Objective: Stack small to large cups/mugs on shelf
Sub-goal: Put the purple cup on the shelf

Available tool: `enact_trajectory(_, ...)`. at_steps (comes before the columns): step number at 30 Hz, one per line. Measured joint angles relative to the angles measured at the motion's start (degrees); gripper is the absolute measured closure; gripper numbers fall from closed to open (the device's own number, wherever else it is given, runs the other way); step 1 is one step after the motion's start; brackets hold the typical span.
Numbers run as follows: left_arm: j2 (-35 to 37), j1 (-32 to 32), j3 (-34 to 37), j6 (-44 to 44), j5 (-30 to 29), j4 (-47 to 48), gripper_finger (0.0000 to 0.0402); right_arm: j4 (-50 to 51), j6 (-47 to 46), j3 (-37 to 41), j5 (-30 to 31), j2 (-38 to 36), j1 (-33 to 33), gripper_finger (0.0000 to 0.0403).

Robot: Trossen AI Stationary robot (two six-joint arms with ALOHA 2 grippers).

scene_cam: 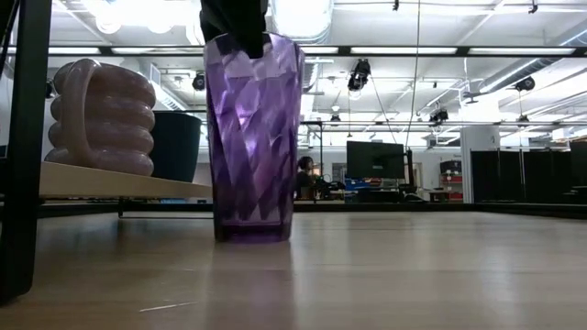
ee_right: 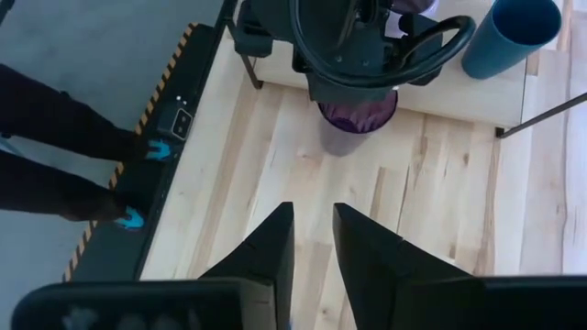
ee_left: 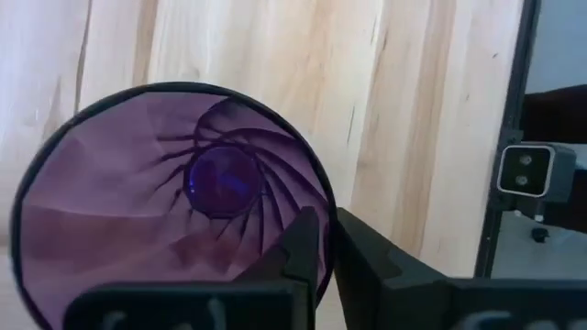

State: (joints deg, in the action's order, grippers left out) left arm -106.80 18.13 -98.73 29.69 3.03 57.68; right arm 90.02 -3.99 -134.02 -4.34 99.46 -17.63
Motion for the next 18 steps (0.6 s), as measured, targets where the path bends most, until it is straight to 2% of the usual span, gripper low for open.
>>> enact_trajectory(5,0.0,0.1,-3.7,0.7,3.3,0.4,0.0401,0.0,0.1,0.0,0.0,0.0,0.0,0.033)
enact_trajectory(10,0.1,0.8,-10.0,1.8,4.3,2.7,0.0401,0.0,0.2,0.0,0.0,0.0,0.0,0.0333)
enact_trajectory(18,0.3,4.5,-19.5,11.6,4.3,19.4,0.0401,0.0,0.2,0.0,0.0,0.0,0.0,0.0335)
